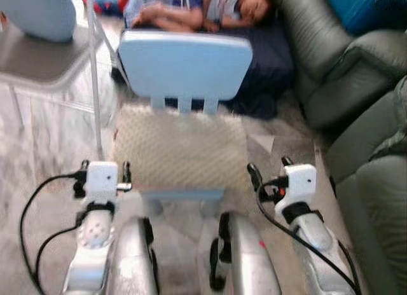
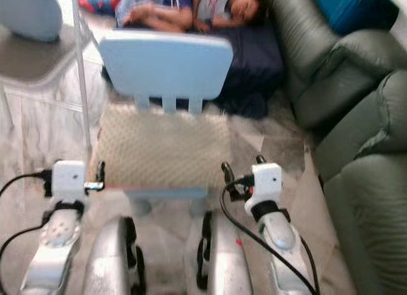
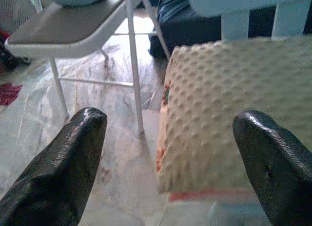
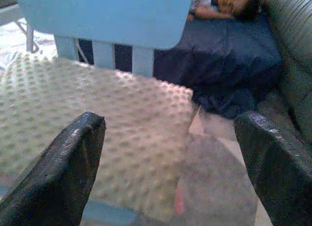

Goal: Move the pillow to the sofa

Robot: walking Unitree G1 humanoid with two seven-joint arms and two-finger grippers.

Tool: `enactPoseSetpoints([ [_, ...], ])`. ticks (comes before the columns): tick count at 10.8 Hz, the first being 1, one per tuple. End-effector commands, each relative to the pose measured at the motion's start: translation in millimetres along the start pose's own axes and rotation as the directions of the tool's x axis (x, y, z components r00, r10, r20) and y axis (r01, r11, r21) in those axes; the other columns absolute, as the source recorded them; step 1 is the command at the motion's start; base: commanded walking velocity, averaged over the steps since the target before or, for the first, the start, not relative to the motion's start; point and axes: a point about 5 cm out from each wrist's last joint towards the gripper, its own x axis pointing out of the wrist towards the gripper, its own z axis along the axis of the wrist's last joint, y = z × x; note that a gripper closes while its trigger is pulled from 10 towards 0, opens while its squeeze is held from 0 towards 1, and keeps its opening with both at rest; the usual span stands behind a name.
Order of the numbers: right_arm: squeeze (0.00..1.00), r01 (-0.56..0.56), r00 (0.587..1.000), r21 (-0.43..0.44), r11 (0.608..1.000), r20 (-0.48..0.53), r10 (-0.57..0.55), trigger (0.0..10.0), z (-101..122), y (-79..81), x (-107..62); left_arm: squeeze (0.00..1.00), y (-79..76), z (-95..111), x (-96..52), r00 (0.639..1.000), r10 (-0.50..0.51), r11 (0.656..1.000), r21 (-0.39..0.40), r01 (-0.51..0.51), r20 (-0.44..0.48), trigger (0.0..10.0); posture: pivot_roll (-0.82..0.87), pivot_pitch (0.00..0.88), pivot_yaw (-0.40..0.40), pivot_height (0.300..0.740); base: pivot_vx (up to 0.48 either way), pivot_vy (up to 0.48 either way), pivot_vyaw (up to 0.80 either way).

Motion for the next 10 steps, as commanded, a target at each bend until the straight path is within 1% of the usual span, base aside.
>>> enactPoseSetpoints([
  [1,0.0,-0.003,1.0,0.004,1.0,-0.014,0.003,10.0,-0.3,-1.0,-3.9,0.0,4.8,-2.9,-3.1,1.0,0.004,1.0,0.0,-0.004,-0.024,10.0,-0.04,0.324,-0.076,0.591,0.0,0.0,0.0],
  [2,0.0,-0.013,1.0,0.014,1.0,-0.011,0.013,10.0,2.8,-0.1,-4.2,0.0,7.7,-5.9,-5.2,0.999,-0.002,1.0,0.018,0.002,-0.042,10.0,-0.05,0.345,-0.074,0.566,0.0,0.0,0.0],
  [3,0.0,-0.013,1.0,0.012,1.0,-0.01,0.014,10.0,4.5,-0.1,-3.8,0.0,7.8,-3.9,-5.6,0.999,-0.002,1.0,0.02,0.003,-0.04,10.0,-0.05,0.351,-0.073,0.556,0.0,0.0,0.0],
  [4,0.0,-0.012,1.0,0.01,1.0,0.001,0.012,10.0,9.4,-1.9,0.4,0.0,7.3,2.3,-4.2,0.999,-0.002,1.0,0.02,0.002,-0.035,10.0,-0.04,0.356,-0.072,0.536,0.0,0.0,0.0],
  [5,0.0,-0.016,1.0,0.014,1.0,0.006,0.016,10.0,12.2,-2.1,3.4,0.0,8.4,8.0,-2.0,1.0,0.002,1.0,0.028,-0.002,-0.017,10.0,-0.03,0.361,-0.074,0.526,0.0,0.0,0.0],
  [6,0.0,-0.017,1.0,0.016,1.0,0.013,0.017,10.0,13.6,-1.9,8.4,0.0,7.5,12.3,0.7,0.999,-0.034,0.998,-0.056,0.034,-0.003,10.0,-0.03,0.356,-0.074,0.526,0.0,0.0,0.0],
  [7,0.0,-0.018,1.0,0.012,1.0,0.017,0.018,10.0,13.9,-1.4,12.5,0.0,8.1,12.0,0.3,0.999,-0.041,0.999,-0.034,0.041,0.002,10.0,-0.03,0.352,-0.073,0.526,0.0,0.0,0.0],
  [9,0.0,-0.017,0.999,0.01,1.0,0.03,0.017,10.0,18.1,-1.7,18.9,0.0,10.0,16.6,6.9,1.0,-0.024,0.999,0.045,0.023,0.018,10.0,-0.02,0.352,-0.069,0.526,0.0,0.0,0.0],
  [10,0.0,-0.019,0.999,0.009,1.0,0.032,0.018,10.0,18.3,-1.8,19.6,0.0,13.9,19.1,12.4,0.999,-0.022,0.999,0.05,0.021,0.023,10.0,-0.02,0.358,-0.072,0.526,0.0,0.0,0.0],
])
